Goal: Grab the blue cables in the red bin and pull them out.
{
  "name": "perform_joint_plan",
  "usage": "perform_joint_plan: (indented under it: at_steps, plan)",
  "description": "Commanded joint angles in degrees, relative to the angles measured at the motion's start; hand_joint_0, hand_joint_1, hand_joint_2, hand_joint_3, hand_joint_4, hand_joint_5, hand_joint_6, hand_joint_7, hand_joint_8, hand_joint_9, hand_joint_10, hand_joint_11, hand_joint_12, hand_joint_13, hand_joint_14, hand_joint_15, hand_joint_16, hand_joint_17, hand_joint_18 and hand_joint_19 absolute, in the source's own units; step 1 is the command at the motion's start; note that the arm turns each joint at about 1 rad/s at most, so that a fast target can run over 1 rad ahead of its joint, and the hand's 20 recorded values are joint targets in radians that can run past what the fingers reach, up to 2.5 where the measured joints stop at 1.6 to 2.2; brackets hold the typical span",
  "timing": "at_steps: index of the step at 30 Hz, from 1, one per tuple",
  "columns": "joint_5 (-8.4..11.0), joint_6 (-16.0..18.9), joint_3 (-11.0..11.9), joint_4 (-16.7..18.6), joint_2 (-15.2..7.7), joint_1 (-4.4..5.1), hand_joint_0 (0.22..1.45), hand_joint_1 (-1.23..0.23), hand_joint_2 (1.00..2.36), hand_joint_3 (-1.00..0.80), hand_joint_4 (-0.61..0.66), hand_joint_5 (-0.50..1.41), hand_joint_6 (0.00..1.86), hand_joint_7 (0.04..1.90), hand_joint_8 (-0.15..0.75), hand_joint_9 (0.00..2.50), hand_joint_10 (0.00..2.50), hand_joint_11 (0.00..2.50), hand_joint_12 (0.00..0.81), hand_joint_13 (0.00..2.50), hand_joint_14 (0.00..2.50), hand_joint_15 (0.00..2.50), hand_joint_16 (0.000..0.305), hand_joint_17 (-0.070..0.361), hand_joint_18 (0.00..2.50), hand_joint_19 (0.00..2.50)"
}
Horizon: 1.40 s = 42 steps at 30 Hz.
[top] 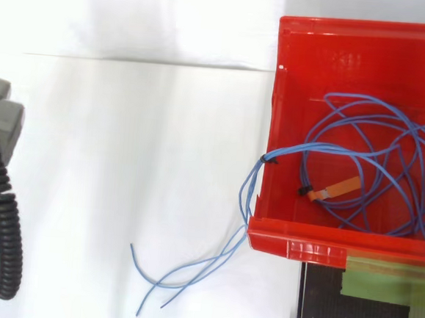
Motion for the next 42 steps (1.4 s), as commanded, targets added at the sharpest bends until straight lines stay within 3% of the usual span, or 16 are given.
perform_joint_plan:
  at_steps: [1,9,11,15,18,21,24,30,36,38,42]
  plan:
    - [-0.15,-32.3,0.0,-1.5,-0.1,0.47,0.69,-0.91,1.00,-1.00,0.22,0.50,0.01,0.42,0.248,0.33,0.00,0.00,0.358,0.26,0.00,0.12,0.056,0.126,0.12,0.15]
    - [-0.33,-31.9,2.1,-2.4,0.3,0.64,0.70,-0.93,1.00,-1.00,0.23,0.53,0.01,0.44,0.251,0.34,0.00,0.01,0.357,0.27,0.00,0.12,0.056,0.126,0.14,0.16]
    - [0.20,-31.5,3.6,-3.5,0.2,1.35,0.70,-0.93,1.00,-1.00,0.22,0.52,0.01,0.44,0.250,0.34,0.00,0.00,0.356,0.27,0.00,0.12,0.056,0.126,0.15,0.15]
    - [2.22,-30.0,4.1,-5.0,-0.3,2.14,0.70,-0.93,1.00,-1.00,0.22,0.52,0.01,0.44,0.251,0.34,0.00,0.02,0.357,0.27,0.00,0.13,0.056,0.126,0.14,0.16]
    - [3.01,-28.4,4.6,-5.9,-2.9,2.66,0.70,-0.93,1.00,-1.00,0.22,0.52,0.01,0.42,0.250,0.34,0.00,0.01,0.357,0.28,0.00,0.13,0.056,0.125,0.15,0.15]
    - [0.55,-25.4,6.8,-6.8,-7.7,2.84,0.70,-0.93,1.00,-1.00,0.22,0.51,0.01,0.42,0.251,0.35,0.00,0.02,0.357,0.28,0.00,0.13,0.056,0.126,0.16,0.16]
    - [-1.47,-22.9,9.2,-9.3,-10.0,2.75,0.70,-0.93,1.00,-1.00,0.22,0.51,0.01,0.41,0.253,0.35,0.00,0.00,0.356,0.28,0.00,0.13,0.056,0.126,0.16,0.17]
    - [-1.56,-18.4,10.5,-14.8,-10.1,3.10,0.70,-0.93,1.00,-1.00,0.22,0.51,0.01,0.41,0.255,0.35,0.00,0.01,0.357,0.29,0.00,0.13,0.056,0.127,0.17,0.18]
    - [-1.12,-17.6,13.1,-21.0,-10.1,3.28,0.70,-0.92,1.00,-1.00,0.22,0.51,0.01,0.40,0.254,0.36,0.00,0.01,0.357,0.30,0.00,0.13,0.056,0.126,0.18,0.18]
    - [0.02,-17.2,14.9,-24.1,-10.1,3.63,0.70,-0.92,1.00,-1.00,0.22,0.51,0.01,0.40,0.255,0.36,0.00,0.01,0.358,0.30,0.01,0.14,0.056,0.126,0.19,0.18]
    - [0.73,-18.3,16.6,-23.4,-10.1,3.90,0.70,-0.92,1.00,-1.00,0.22,0.51,0.01,0.40,0.255,0.36,0.00,0.01,0.359,0.30,0.00,0.13,0.056,0.126,0.19,0.18]
